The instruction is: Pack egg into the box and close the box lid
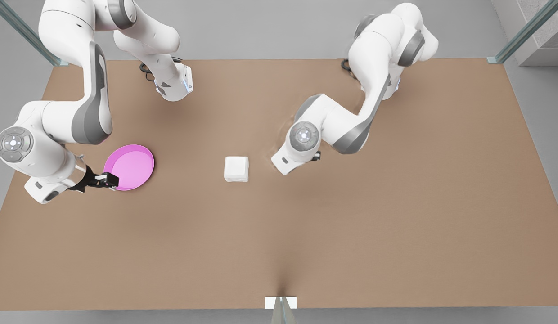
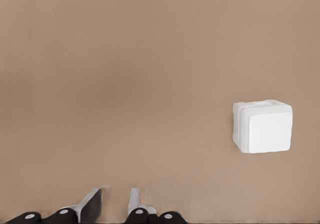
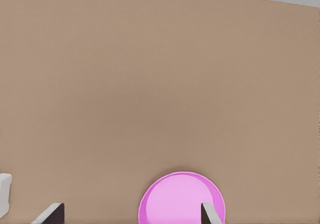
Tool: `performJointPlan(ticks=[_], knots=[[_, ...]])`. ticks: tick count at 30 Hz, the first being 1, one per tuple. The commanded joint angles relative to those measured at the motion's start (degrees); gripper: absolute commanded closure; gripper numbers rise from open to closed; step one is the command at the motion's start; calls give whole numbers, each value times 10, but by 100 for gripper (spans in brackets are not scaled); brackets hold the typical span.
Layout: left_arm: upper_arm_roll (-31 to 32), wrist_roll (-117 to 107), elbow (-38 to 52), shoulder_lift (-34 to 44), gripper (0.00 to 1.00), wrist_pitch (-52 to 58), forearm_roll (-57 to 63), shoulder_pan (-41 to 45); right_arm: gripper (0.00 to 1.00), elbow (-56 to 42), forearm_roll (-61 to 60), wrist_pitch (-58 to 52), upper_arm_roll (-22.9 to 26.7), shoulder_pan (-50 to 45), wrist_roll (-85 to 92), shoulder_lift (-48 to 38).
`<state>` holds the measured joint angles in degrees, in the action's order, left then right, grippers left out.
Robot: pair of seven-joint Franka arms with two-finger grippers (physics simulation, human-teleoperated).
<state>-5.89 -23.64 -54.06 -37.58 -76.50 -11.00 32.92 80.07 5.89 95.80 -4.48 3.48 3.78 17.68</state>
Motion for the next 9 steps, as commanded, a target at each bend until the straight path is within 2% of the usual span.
performJointPlan(ticks=[1, 2, 3, 4, 5, 7, 9], knots=[[-7, 30, 0, 8, 0, 14, 10, -22, 0, 0, -1, 0, 0, 0, 0, 1], [-77, 114, -1, 22, 0, 35, 9, -45, 0, 0, 0, 0, 0, 0, 0, 0], [-117, 156, -16, 56, 0, 35, 9, -76, 0, -1, -1, 0, 0, -1, -4, 0], [7, 154, -146, 156, 0, -36, 83, -167, 0, -1, -1, 0, 0, 0, -4, 0], [74, 155, -215, 225, 0, -65, 122, -225, 0, -1, -2, 0, 0, 0, -4, -1], [78, 157, -278, 306, 0, -60, 127, -239, 0, -6, -2, 0, 0, 0, -4, 0], [79, 160, -291, 334, 0, -40, 129, -241, 0, -6, -2, 0, 0, 0, -5, -1]])
